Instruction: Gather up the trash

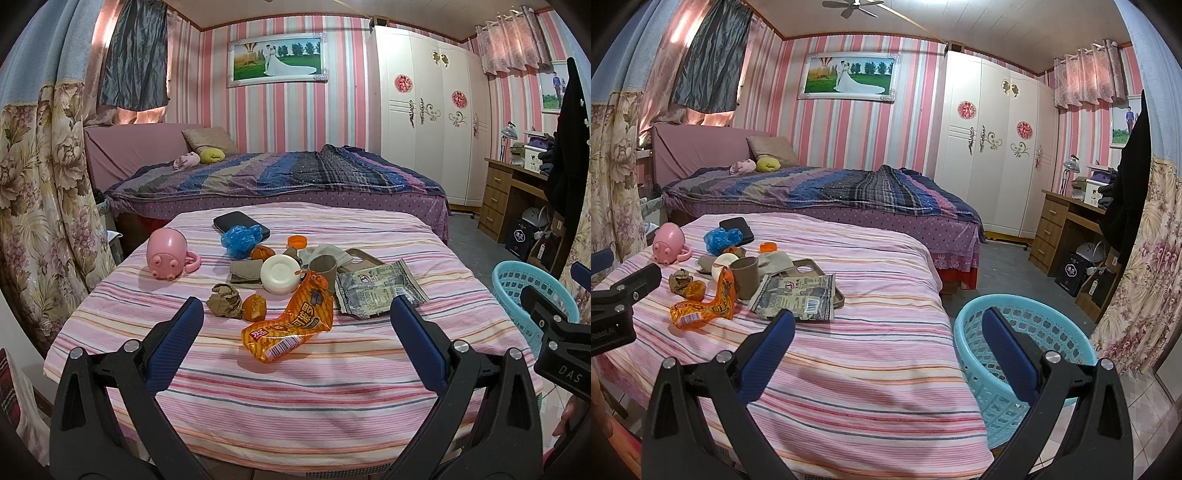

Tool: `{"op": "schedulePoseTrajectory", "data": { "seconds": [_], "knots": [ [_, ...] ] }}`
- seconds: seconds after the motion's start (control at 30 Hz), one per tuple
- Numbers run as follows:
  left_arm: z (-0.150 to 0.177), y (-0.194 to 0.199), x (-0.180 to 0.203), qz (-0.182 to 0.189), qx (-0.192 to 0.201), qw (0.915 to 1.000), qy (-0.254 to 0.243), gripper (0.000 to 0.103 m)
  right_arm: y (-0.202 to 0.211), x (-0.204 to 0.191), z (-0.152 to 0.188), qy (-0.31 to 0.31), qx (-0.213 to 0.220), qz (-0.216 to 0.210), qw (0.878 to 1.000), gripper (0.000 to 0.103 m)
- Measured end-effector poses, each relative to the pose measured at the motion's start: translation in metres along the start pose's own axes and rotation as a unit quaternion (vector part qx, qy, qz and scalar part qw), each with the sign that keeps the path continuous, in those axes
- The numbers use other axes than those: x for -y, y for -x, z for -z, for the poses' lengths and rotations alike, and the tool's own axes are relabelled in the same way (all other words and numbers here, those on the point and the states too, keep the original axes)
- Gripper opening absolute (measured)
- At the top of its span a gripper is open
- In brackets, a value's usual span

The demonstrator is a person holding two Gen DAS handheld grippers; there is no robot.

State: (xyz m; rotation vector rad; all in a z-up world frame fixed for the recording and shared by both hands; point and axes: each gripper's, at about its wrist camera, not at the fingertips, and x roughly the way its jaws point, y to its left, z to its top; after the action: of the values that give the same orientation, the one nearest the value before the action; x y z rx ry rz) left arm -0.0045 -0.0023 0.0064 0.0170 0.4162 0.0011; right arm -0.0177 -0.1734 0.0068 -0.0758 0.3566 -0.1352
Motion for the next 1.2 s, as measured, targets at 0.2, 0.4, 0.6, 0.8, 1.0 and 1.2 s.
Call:
{"op": "schedulePoseTrajectory", "data": {
  "seconds": [0.2,0.4,0.6,0.8,1.0,1.2],
  "knots": [
    [0.000,-0.001,0.000,0.001,-0.001,1.0000,0.001,0.098,-0.001,0.003,0.001,-0.001,-0.002,0.002,1.000,0.099],
    [0.001,-0.002,-0.001,0.002,-0.002,1.0000,0.001,0.098,-0.002,0.004,0.002,-0.001,-0.004,0.002,1.000,0.099],
    [0.001,-0.002,-0.001,0.002,-0.003,1.0000,0.001,0.098,-0.002,0.007,0.002,-0.003,-0.006,0.005,1.000,0.099],
    [0.003,-0.004,-0.002,0.002,-0.004,1.0000,0.000,0.098,-0.003,0.005,0.002,-0.004,-0.009,0.005,1.000,0.099],
    [0.003,-0.004,-0.002,0.001,-0.003,1.0000,-0.001,0.098,-0.003,0.005,0.002,-0.003,-0.011,0.004,1.000,0.099],
    [0.002,-0.012,-0.005,0.001,-0.015,0.9999,0.000,0.098,-0.007,0.010,-0.002,-0.015,-0.017,0.000,1.000,0.099]
  ]
}}
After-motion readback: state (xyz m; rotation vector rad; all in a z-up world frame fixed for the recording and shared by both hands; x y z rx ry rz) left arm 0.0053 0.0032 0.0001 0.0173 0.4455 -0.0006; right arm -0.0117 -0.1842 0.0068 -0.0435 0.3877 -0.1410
